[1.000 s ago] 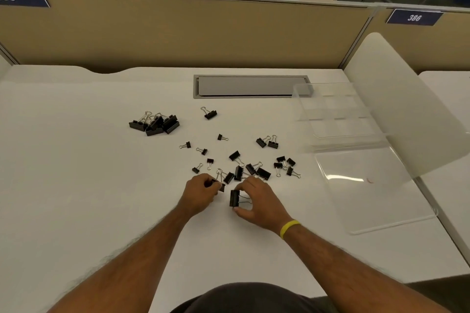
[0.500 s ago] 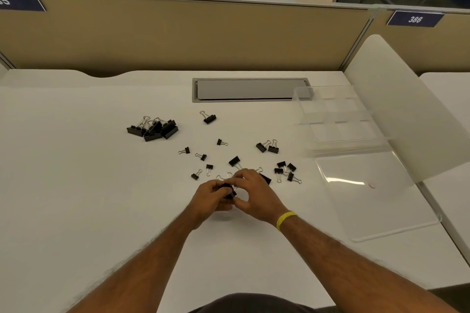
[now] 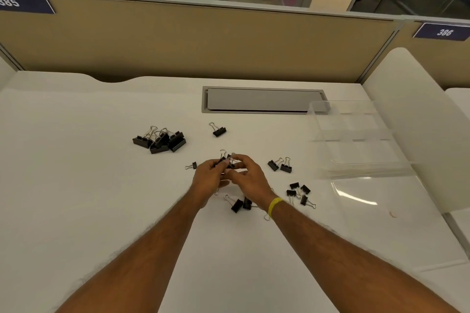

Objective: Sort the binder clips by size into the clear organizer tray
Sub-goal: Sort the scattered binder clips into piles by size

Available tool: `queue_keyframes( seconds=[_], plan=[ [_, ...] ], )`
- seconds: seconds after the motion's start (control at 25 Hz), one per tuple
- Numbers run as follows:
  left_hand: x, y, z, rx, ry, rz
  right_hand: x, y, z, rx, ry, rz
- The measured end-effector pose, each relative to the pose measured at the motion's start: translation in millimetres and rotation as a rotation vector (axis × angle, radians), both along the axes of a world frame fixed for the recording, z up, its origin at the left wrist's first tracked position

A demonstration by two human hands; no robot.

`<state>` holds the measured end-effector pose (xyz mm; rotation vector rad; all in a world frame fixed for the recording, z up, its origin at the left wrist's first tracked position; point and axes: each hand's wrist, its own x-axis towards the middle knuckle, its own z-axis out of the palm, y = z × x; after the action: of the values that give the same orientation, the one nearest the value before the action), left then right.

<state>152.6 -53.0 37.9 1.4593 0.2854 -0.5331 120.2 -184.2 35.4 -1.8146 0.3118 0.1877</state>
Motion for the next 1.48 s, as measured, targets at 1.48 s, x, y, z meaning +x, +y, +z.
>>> queue_keyframes(
  seconds=[1.48],
  plan=[
    [132.8,-12.9,-23.8,0.965,-0.326,-0.273,162.7,-58.9,-29.9,-0.518,-0.068,0.214]
  ],
)
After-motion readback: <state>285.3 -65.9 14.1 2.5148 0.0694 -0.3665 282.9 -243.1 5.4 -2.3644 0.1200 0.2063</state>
